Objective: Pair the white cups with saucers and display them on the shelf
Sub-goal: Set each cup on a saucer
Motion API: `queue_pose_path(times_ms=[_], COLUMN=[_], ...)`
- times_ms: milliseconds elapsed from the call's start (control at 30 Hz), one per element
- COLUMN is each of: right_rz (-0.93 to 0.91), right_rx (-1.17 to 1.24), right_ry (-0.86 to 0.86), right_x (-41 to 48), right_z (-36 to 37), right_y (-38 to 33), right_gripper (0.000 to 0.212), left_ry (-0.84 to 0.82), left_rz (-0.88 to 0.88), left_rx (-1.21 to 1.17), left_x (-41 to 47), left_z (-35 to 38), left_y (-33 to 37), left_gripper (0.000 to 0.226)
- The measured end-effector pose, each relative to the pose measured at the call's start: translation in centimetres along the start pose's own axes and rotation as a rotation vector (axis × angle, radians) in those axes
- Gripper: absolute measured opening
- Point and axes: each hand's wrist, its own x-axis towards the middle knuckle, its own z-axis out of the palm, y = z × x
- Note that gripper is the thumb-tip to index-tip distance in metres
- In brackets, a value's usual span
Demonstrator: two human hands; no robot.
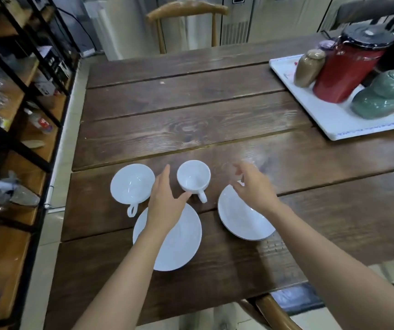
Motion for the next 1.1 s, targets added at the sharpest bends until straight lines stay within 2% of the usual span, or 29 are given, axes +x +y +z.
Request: queue_pose_path(times_ms=[133,233,300,367,500,733,867,1100], right_rz=[-0.071,-0.054,-0.058,-0.084,-0.083,-0.030,0.008,0.158], right_rx=[-0.057,0.035,0.095,0.172,0.238,0.293,0.329,0.342], right_ry=[-0.176,-0.283,-0.304,-0.289,-0.254,-0.148,-0.084,-0.074], right_x=[1.7,2.3,2.4,2.6,3.3,2.6,0.5,-4.1], right_z=[1.7,2.9,3.5,4.1,4.6,2.2,-0.3,-2.9], right_y=[-2.3,-2.9,-3.1,-3.2,-3.3,-2.6,-1.3,1.3], right_gripper=[0.078,0.090,0.088,0.076,0.056,0.066,0.072,0.068], left_ry=[-0.152,-0.218,-0.264,-0.299,-0.233,-0.240,-0.322,-0.495], left_rz=[0.038,0.027,0.002,-0.019,-0.003,0.108,0.158,0.220], left_rx=[0.041,0.009,-0.030,-0.100,-0.184,-0.233,-0.205,-0.120], left_x=[1.6,2.4,2.8,2.9,3.2,3.3,2.9,0.6], left_z=[0.0,0.3,0.4,0.5,0.8,1.1,2.4,5.7], left_y=[-0.2,-0.7,-1.1,-1.4,-1.0,0.8,2.4,3.5], left_gripper=[0.098,0.102,0.102,0.096,0.067,0.063,0.072,0.068])
